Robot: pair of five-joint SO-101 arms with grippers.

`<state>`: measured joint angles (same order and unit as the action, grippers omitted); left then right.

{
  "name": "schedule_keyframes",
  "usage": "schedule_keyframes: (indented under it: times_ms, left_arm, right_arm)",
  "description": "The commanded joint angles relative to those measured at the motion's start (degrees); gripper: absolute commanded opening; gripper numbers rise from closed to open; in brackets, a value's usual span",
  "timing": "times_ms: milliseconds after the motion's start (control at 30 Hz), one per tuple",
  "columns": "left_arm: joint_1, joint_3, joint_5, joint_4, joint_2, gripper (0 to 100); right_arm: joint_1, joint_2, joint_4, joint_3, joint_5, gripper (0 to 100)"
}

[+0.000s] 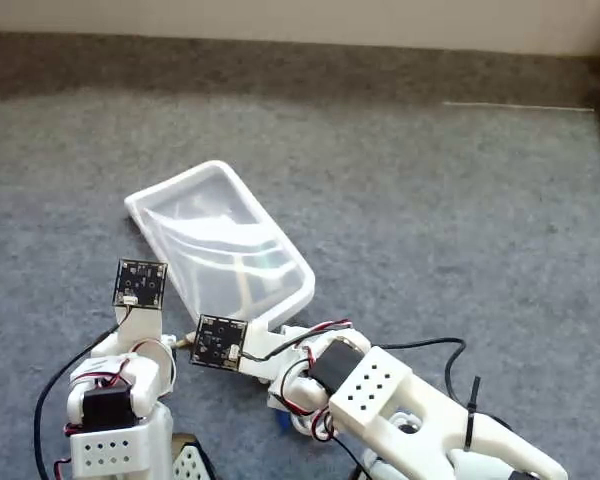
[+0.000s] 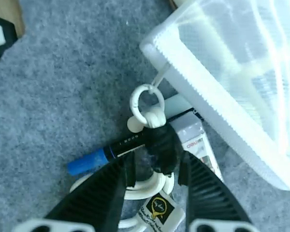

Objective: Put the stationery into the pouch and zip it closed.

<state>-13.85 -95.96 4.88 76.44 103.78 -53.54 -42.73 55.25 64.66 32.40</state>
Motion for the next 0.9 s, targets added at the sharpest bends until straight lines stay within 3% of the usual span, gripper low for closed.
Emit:
schedule_keyframes:
  times_ms: [0, 267, 567, 867]
  left_arm:
    - [-0.5, -1.2, 0.4, 0.4, 0.6, 1]
    - [-0.5, -1.2, 0.4, 0.4, 0.6, 1]
    - [-0.5, -1.2, 0.4, 0.4, 0.6, 1]
    - [-0.5, -1.2, 0.4, 0.4, 0.6, 1]
  right_arm:
    - [-1.6, 0.3, 0.5, -0.5, 0.3, 15.9]
    - [-3.4, 1.5, 0.4, -0.6, -2.5, 15.9]
    - [-1.5, 14.5, -3.8, -1.2, -2.5, 15.9]
    - [-1.4, 11.8, -5.2, -1.0, -6.2, 13.8]
